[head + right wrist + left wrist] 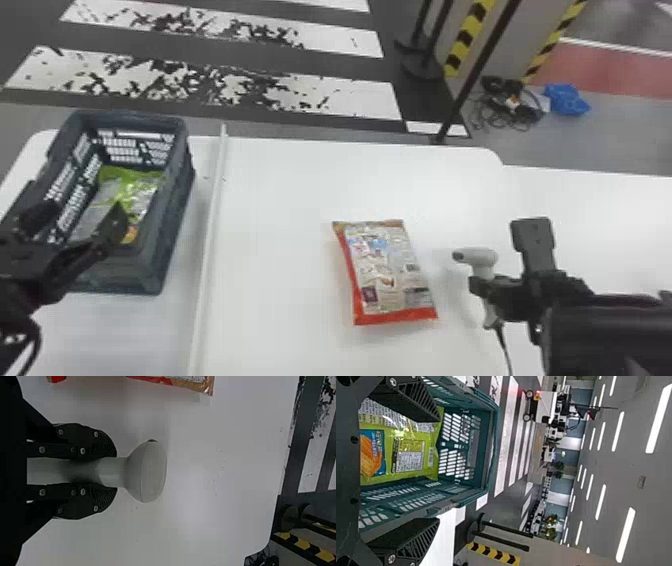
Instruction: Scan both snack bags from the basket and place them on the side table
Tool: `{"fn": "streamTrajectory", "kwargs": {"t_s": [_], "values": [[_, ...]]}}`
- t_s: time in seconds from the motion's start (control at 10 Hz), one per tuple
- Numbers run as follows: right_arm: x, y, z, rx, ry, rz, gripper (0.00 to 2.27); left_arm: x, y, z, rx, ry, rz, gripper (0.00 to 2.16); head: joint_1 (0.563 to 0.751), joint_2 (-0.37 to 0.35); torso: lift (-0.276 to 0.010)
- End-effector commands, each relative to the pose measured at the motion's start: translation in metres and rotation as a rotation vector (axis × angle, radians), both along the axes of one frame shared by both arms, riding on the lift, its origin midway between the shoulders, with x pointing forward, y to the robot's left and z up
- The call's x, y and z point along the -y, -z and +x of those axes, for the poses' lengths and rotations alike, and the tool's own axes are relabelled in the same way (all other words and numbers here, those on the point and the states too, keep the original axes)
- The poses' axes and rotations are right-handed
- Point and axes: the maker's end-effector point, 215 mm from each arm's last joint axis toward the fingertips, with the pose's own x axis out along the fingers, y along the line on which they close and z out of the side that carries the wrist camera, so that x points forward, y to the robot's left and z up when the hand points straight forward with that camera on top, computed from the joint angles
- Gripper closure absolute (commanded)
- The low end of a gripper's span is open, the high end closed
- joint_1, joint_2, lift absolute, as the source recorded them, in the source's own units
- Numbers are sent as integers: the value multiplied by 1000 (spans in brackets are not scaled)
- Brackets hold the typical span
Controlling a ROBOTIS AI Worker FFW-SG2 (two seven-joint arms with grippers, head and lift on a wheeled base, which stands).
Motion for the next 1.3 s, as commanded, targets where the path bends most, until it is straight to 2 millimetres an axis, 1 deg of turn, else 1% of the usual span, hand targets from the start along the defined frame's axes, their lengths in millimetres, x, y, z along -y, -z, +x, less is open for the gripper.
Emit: {"fn": "streamTrajectory", "kwargs": {"t_s": [0.0,0.1,0.3,0.5,0.7,0.9,1.2], "values": [[-17,-9,-12,-7,-11,22,2246,0,0,0,0,0,-1,103,695,-177,-75],[-30,-12,-14,-1,-35,46,2246,0,0,0,0,-1,-1,103,695,-162,-75],[-50,-17,-17,2,-68,66,2246,0,0,0,0,0,1,103,695,-129,-75],[-68,-20,-23,-11,-91,91,2246,0,1,0,-1,0,-1,103,695,-106,-75],[-82,-19,-22,-15,-121,106,2246,-1,1,0,-2,-2,0,103,695,-78,-75],[-95,-17,-21,-19,-145,109,2246,-1,1,0,-2,-2,0,103,695,-55,-75],[-102,-15,-23,-26,-158,113,2246,-1,2,0,-4,-2,-1,103,695,-36,-75]]}}
